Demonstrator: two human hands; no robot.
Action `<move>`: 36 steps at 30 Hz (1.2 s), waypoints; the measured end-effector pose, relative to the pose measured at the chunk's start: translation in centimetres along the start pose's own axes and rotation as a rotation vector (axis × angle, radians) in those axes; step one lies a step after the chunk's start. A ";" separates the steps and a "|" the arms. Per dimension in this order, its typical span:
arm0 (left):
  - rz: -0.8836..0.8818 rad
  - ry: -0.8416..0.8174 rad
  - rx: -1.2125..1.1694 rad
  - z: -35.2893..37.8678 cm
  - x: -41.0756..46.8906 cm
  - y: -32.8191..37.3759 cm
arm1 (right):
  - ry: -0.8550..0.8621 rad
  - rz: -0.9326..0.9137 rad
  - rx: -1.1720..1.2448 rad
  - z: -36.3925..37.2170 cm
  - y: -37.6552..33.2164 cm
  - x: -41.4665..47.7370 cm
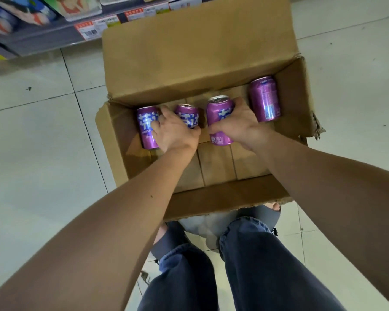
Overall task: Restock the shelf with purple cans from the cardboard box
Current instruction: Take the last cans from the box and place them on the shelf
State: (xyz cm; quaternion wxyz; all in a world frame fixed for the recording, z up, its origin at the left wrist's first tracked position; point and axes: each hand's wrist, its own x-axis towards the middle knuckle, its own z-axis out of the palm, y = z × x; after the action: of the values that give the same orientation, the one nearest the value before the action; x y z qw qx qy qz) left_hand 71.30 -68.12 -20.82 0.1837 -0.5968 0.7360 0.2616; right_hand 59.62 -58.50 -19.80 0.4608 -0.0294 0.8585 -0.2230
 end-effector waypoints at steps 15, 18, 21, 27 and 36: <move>0.362 -0.049 -0.536 -30.9 -16.3 1.1 | 0.147 -0.275 0.128 -14.8 -17.1 -27.0; 0.417 -0.021 -0.637 -39.5 -19.8 0.8 | 0.148 -0.353 0.271 -18.8 -22.1 -34.6; 0.472 0.019 -0.639 -48.2 -23.8 0.8 | 0.171 -0.461 0.334 -22.5 -27.1 -42.2; 0.582 0.196 -0.687 -62.2 -33.7 0.5 | 0.212 -0.702 0.281 -27.8 -35.2 -57.4; 0.676 0.548 -0.731 -77.8 -51.9 -3.8 | 0.247 -1.021 0.215 -32.2 -39.5 -78.0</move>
State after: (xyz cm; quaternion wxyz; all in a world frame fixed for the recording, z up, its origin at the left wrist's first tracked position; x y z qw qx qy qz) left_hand 89.74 -75.07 70.68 -0.3266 -0.3987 0.7685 0.3791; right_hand 72.38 -62.57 72.43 0.1897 -0.3696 0.7551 -0.5071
